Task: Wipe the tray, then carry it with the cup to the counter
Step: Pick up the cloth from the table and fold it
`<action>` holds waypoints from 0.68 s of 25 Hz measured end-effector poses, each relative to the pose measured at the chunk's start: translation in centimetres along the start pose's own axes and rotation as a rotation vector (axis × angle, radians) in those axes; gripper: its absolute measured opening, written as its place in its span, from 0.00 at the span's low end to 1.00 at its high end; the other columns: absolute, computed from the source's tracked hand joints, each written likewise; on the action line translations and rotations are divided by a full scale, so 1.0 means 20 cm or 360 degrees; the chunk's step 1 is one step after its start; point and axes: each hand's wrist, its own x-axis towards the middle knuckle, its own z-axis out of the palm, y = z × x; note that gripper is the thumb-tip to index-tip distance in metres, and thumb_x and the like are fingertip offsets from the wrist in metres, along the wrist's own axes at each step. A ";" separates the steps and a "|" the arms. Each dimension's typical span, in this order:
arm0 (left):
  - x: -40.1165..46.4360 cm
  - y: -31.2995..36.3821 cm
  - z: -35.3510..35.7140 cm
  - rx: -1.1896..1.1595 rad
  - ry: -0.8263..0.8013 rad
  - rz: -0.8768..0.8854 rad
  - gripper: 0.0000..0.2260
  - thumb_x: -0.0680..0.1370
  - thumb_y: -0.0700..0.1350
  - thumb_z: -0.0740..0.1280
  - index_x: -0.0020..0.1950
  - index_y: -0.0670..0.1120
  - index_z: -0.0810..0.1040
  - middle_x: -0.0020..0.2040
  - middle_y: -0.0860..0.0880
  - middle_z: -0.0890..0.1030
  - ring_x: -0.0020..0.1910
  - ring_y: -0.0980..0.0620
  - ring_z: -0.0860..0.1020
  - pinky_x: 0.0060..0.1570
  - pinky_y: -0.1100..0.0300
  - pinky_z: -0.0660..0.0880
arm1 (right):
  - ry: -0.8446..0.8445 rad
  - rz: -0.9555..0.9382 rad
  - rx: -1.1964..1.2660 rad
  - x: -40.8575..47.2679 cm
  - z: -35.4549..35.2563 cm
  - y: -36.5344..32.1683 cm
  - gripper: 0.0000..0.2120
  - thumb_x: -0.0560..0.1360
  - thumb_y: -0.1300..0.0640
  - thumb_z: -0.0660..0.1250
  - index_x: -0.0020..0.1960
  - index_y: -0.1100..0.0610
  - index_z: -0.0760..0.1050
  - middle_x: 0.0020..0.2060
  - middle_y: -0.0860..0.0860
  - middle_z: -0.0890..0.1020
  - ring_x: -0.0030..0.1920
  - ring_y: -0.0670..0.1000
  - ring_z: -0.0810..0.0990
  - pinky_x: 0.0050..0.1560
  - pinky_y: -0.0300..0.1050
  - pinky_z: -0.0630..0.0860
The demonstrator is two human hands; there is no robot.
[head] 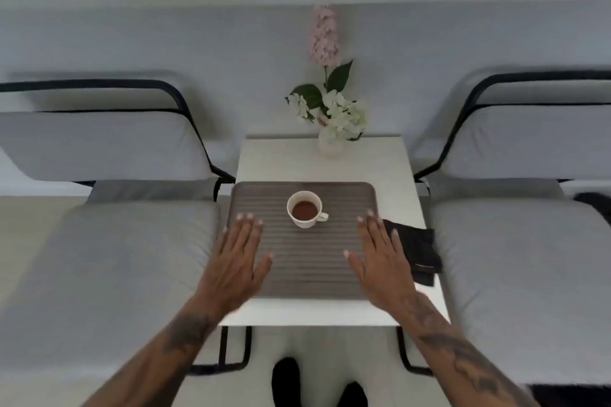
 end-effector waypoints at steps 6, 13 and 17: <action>0.10 -0.15 0.61 0.0090 -0.0239 -0.0173 0.36 0.79 0.65 0.43 0.78 0.42 0.63 0.78 0.41 0.64 0.76 0.38 0.63 0.70 0.37 0.64 | -0.0185 0.0032 -0.0126 0.11 0.58 0.13 0.32 0.80 0.41 0.46 0.79 0.56 0.51 0.79 0.59 0.50 0.79 0.62 0.53 0.77 0.58 0.51; 0.19 -0.24 0.91 0.0107 -0.0299 -0.0279 0.39 0.75 0.69 0.41 0.81 0.48 0.48 0.82 0.46 0.47 0.81 0.41 0.49 0.73 0.33 0.52 | -0.0182 -0.0013 -0.0205 0.24 0.84 0.22 0.33 0.77 0.40 0.48 0.77 0.54 0.60 0.78 0.60 0.58 0.77 0.64 0.58 0.74 0.65 0.59; 0.17 -0.24 0.96 0.0123 -0.0298 -0.0236 0.38 0.78 0.67 0.44 0.81 0.46 0.52 0.82 0.42 0.50 0.79 0.38 0.53 0.70 0.28 0.56 | -0.0125 -0.0054 -0.0156 0.23 0.81 0.21 0.30 0.79 0.41 0.49 0.76 0.54 0.62 0.77 0.59 0.61 0.77 0.63 0.60 0.74 0.61 0.58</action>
